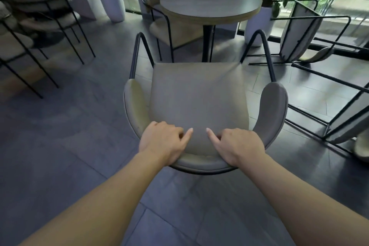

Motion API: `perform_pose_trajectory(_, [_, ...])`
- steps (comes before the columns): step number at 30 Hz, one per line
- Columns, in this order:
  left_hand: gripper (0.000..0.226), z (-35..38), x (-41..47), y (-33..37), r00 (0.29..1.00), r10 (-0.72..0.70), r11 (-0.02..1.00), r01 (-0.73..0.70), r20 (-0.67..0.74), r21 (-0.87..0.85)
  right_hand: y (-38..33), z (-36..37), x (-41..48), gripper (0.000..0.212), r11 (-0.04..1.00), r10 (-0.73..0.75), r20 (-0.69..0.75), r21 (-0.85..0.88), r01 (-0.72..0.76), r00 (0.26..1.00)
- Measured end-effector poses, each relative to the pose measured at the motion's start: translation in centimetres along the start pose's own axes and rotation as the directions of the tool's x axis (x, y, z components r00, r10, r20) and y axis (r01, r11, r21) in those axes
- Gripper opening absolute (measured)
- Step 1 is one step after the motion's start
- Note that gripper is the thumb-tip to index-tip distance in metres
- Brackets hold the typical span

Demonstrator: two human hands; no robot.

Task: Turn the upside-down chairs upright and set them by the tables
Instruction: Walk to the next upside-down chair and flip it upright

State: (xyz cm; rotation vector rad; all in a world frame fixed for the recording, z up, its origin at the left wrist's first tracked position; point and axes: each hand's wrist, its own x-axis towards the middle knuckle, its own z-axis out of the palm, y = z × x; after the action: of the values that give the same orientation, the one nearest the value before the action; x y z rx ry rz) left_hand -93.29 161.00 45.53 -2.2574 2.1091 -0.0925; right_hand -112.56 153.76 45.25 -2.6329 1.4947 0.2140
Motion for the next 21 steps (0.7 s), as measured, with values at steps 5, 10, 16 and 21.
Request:
perform_pose_trajectory(5, [0.065,-0.6,4.4,-1.5,0.998,0.009,1.0,-0.009,-0.054,-0.012,0.9,-1.5,4.2,0.078,0.999,0.018,-0.046,0.031,-0.016,0.999])
perform_pose_trajectory(10, [0.054,-1.4,8.7,-3.1,0.997,0.03,0.999,-0.033,-0.066,-0.036,1.9,-3.0,8.7,0.081,0.999,0.019,-0.054,0.045,-0.016,0.998])
perform_pose_trajectory(16, [0.049,-2.0,13.7,-4.5,0.994,0.017,0.992,-0.03,-0.105,-0.119,2.9,-4.0,13.7,0.088,0.994,0.058,-0.01,0.09,-0.057,0.998])
perform_pose_trajectory(21, [0.055,-1.7,18.0,-5.9,0.993,0.007,0.985,-0.028,-0.12,-0.171,3.5,-5.0,17.3,0.088,0.988,0.1,-0.032,0.123,-0.096,0.994])
